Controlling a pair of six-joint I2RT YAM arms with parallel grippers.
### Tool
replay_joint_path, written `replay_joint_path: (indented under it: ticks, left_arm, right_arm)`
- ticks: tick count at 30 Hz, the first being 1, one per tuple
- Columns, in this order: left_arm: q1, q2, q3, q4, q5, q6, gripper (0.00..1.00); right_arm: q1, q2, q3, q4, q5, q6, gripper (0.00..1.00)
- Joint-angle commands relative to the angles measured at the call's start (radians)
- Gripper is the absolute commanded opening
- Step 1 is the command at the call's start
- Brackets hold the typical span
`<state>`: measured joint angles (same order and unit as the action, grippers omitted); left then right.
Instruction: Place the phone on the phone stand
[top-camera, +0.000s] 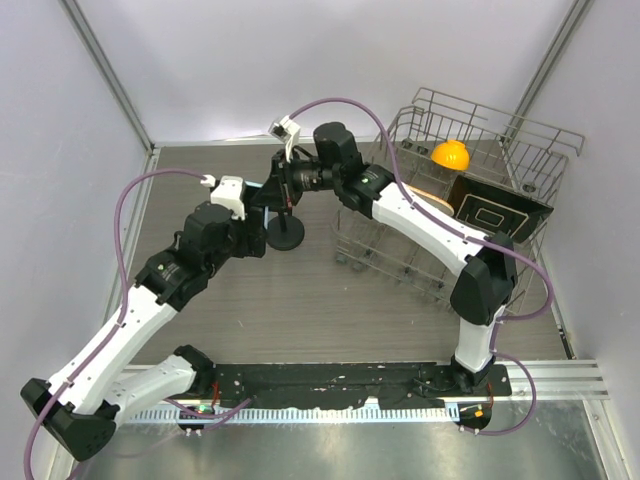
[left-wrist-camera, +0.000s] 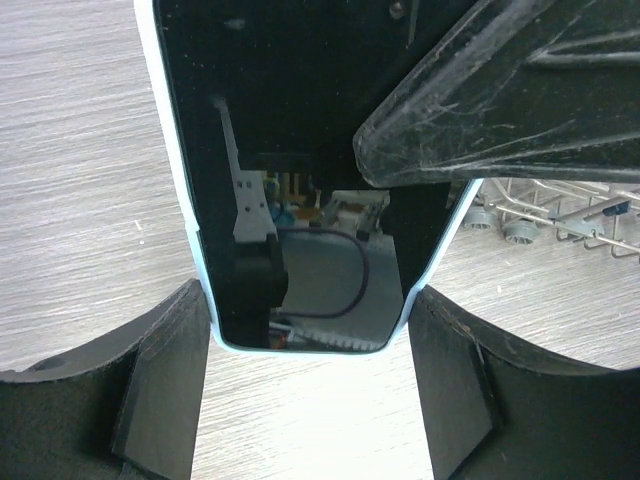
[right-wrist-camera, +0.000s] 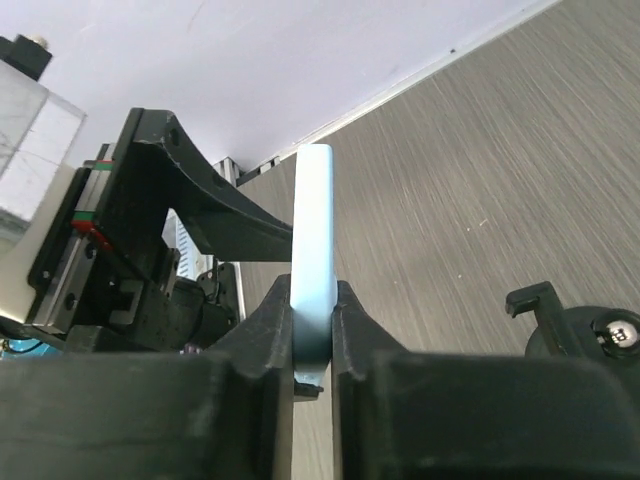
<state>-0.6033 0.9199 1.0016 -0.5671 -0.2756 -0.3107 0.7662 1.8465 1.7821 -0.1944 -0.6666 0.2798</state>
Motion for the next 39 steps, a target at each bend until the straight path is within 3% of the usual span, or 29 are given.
replay_joint_path:
  ticks: [1, 2, 3, 5, 11, 18, 25, 27, 28, 31, 36, 37, 39]
  left_arm:
    - [-0.006, -0.003, 0.103, 0.03, 0.061, -0.047, 0.34]
    - [-0.007, -0.004, 0.126, 0.02, 0.075, -0.051, 0.55]
    - [-0.006, -0.024, 0.138, 0.007, 0.091, -0.06, 0.67]
    - [-0.006, -0.059, 0.153, -0.017, 0.099, -0.082, 0.81]
    - [-0.004, -0.182, 0.164, -0.028, 0.174, -0.129, 0.89]
    - [-0.004, -0.089, 0.262, -0.083, 0.456, -0.111, 0.87]
    - [-0.004, -0.01, 0.315, -0.137, 0.605, -0.061, 0.85]
    - [-0.004, 0.008, 0.313, -0.116, 0.683, -0.067, 0.8]
    - [-0.004, 0.014, 0.315, -0.111, 0.719, -0.068, 0.68]
    - [-0.004, 0.04, 0.316, -0.096, 0.815, -0.07, 0.53]
    - [-0.004, 0.063, 0.324, -0.118, 0.883, -0.045, 0.34]
    - [-0.004, 0.076, 0.327, -0.125, 0.886, -0.035, 0.23]
    - [-0.004, 0.083, 0.33, -0.14, 0.888, -0.028, 0.13]
  right_arm:
    - [0.007, -0.073, -0.063, 0.226, -0.019, 0.032, 0.01]
    - [0.005, -0.091, -0.096, 0.268, -0.013, 0.035, 0.01]
    - [-0.001, -0.11, -0.151, 0.303, -0.007, 0.039, 0.01]
    - [-0.016, -0.144, -0.184, 0.381, -0.042, 0.074, 0.01]
    - [-0.091, -0.19, -0.297, 0.642, -0.311, 0.217, 0.01]
    - [-0.093, -0.343, -0.42, 0.603, -0.444, 0.038, 0.0]
    - [-0.093, -0.44, -0.46, 0.512, -0.505, -0.064, 0.01]
    - [-0.093, -0.441, -0.463, 0.51, -0.518, -0.064, 0.01]
    - [-0.093, -0.441, -0.461, 0.509, -0.516, -0.064, 0.01]
    - [-0.093, -0.434, -0.457, 0.507, -0.522, -0.064, 0.01]
    - [-0.093, -0.423, -0.451, 0.504, -0.538, -0.064, 0.01]
    - [-0.091, -0.42, -0.449, 0.504, -0.538, -0.064, 0.01]
    - [-0.09, -0.414, -0.444, 0.503, -0.538, -0.06, 0.01]
